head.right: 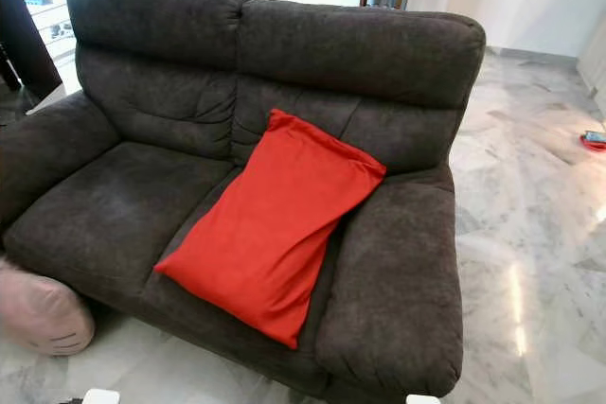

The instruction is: Move the pillow to the sofa from floor

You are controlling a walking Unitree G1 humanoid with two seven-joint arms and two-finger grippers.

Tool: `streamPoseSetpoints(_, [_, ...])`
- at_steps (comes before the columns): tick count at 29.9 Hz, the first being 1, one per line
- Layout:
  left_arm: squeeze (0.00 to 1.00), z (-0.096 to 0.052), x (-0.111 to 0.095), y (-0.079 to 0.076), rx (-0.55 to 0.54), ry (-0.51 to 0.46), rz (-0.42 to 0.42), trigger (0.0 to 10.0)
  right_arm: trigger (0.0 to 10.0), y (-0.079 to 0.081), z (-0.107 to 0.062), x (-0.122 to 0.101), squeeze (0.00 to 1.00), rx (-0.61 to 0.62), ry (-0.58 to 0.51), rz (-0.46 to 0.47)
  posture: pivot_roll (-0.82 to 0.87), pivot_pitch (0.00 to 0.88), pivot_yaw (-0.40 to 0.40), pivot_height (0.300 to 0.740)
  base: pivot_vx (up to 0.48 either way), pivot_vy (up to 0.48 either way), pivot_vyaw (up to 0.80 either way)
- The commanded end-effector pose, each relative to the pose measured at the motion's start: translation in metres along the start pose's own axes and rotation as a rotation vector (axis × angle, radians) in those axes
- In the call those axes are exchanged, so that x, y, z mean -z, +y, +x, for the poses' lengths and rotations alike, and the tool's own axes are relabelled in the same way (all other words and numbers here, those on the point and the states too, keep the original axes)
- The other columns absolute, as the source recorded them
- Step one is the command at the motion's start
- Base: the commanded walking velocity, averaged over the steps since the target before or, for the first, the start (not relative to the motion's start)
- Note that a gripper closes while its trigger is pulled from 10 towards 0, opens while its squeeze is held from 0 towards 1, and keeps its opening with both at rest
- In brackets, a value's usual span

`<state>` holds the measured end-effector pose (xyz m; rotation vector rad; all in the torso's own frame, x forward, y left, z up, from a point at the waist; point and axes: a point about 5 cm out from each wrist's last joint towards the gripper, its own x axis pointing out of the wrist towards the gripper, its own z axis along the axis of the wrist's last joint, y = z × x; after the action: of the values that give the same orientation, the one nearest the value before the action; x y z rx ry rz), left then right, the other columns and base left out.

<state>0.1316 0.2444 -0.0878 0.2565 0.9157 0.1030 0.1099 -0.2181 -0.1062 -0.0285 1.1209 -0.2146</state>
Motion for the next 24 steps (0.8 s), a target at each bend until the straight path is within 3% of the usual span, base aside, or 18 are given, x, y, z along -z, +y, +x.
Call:
streamPoseSetpoints(1, [0.00, 0.000, 0.001, 0.001, 0.008, 0.015, 0.015, 10.0, 10.0, 0.003, 0.001, -0.008, 0.00, -0.010, -0.027, 0.019, 0.09, 0.000, -0.017, 0.740, 0.000, 0.405, 0.00])
streamPoseSetpoints(24, [0.00, 0.001, -0.002, -0.011, 0.028, 0.002, 0.012, 10.0, 10.0, 0.001, 0.001, -0.007, 0.00, -0.021, -0.038, 0.028, 0.09, 0.000, -0.022, 0.740, 0.000, 0.396, 0.00])
